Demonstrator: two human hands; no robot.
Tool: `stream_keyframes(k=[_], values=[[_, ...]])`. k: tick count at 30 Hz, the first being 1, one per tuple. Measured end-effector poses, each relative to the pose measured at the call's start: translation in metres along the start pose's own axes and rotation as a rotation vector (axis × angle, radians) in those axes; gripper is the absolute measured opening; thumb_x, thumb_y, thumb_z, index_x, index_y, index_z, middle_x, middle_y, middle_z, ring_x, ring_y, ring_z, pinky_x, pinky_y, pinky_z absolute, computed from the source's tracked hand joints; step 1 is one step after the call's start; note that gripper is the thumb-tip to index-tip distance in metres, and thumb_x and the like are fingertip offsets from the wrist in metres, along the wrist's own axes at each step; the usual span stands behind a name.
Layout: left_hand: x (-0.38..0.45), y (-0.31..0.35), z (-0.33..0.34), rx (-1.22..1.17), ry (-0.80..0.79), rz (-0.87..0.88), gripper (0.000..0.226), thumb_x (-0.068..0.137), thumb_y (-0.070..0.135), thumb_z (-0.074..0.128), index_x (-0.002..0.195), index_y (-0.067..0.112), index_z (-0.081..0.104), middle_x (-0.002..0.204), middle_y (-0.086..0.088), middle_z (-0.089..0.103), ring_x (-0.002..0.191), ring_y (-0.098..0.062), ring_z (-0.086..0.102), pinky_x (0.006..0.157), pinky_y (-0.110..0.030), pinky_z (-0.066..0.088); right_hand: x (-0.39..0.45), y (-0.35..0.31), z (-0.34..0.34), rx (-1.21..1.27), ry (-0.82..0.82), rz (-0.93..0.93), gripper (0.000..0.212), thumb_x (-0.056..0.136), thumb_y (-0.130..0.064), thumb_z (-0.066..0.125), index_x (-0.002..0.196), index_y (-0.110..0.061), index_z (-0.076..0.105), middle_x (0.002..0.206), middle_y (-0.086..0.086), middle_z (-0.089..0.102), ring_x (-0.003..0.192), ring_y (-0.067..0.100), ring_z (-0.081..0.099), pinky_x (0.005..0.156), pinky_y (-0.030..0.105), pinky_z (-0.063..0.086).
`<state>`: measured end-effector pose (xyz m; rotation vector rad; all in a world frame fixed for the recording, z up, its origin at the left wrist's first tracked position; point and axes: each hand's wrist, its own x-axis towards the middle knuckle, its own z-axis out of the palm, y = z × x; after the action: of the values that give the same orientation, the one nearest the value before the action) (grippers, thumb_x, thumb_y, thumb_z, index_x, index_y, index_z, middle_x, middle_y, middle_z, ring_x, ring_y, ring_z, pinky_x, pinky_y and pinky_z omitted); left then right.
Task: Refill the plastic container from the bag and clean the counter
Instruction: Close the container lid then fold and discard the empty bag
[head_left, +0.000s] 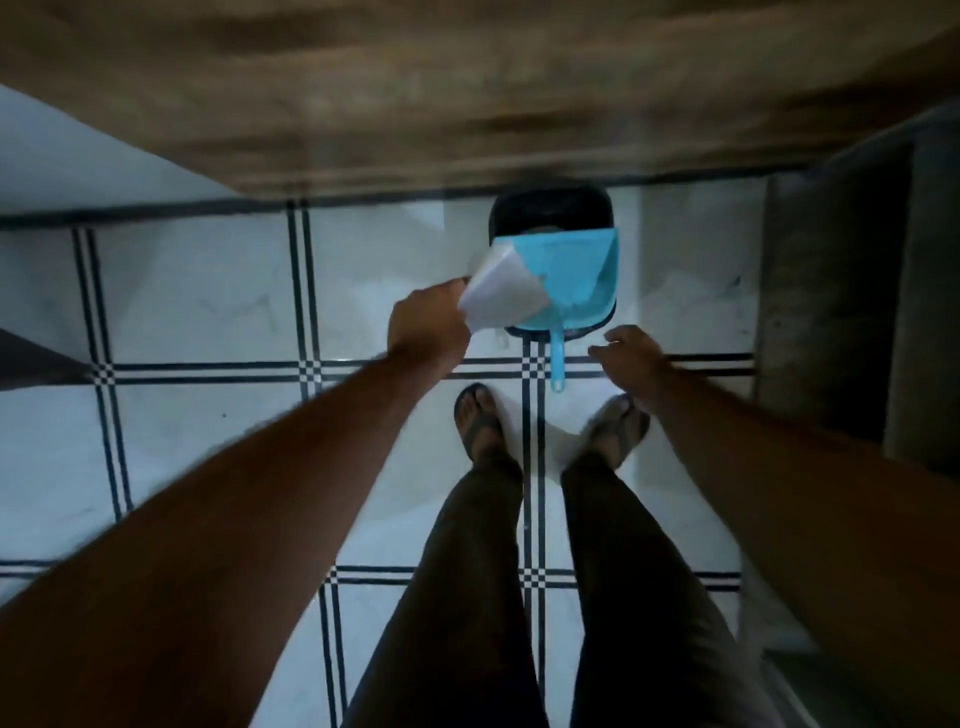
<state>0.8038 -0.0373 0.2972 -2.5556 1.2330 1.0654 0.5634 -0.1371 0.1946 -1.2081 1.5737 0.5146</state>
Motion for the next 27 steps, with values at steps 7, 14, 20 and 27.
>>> stream_keyframes(k=[7, 14, 20, 27], values=[[0.076, -0.030, 0.089, -0.158, 0.005, -0.185, 0.036, 0.098, 0.021, 0.065, 0.134, 0.019, 0.069, 0.129, -0.013, 0.074, 0.118, -0.040, 0.069, 0.101, -0.044, 0.055, 0.132, 0.030, 0.118, 0.130, -0.103, 0.195, 0.062, 0.086, -0.024, 0.087, 0.136, -0.005, 0.057, 0.118, 0.012, 0.070, 0.101, 0.027, 0.068, 0.075, 0.036, 0.053], [0.071, -0.017, 0.110, -0.496, 0.092, -0.344, 0.039, 0.098, 0.024, 0.063, 0.136, 0.017, 0.070, 0.131, -0.010, 0.074, 0.120, -0.032, 0.068, 0.101, -0.038, 0.056, 0.107, 0.023, 0.065, 0.575, 0.015, 0.045, 0.019, 0.092, -0.026, 0.082, 0.087, -0.016, 0.066, 0.058, -0.006, 0.057, 0.048, 0.011, 0.051, 0.048, 0.029, 0.042], [0.086, 0.045, 0.108, -0.566, 0.114, -0.194, 0.039, 0.103, 0.018, 0.059, 0.140, 0.016, 0.068, 0.132, -0.010, 0.074, 0.119, -0.028, 0.066, 0.089, -0.025, 0.046, 0.090, 0.046, -0.020, 0.380, 0.446, 0.041, 0.041, 0.085, -0.063, 0.064, 0.082, -0.022, 0.063, 0.084, 0.005, 0.071, 0.084, 0.036, 0.074, 0.082, 0.053, 0.065], [0.165, 0.091, 0.154, -0.143, 0.048, 0.001, 0.042, 0.099, 0.034, 0.061, 0.140, 0.029, 0.066, 0.138, -0.016, 0.062, 0.124, -0.044, 0.062, 0.110, -0.048, 0.052, 0.119, 0.083, -0.037, 0.505, 0.567, 0.089, 0.041, 0.096, -0.050, 0.068, 0.105, -0.011, 0.071, 0.097, 0.008, 0.074, 0.092, 0.030, 0.073, 0.086, 0.045, 0.063]])
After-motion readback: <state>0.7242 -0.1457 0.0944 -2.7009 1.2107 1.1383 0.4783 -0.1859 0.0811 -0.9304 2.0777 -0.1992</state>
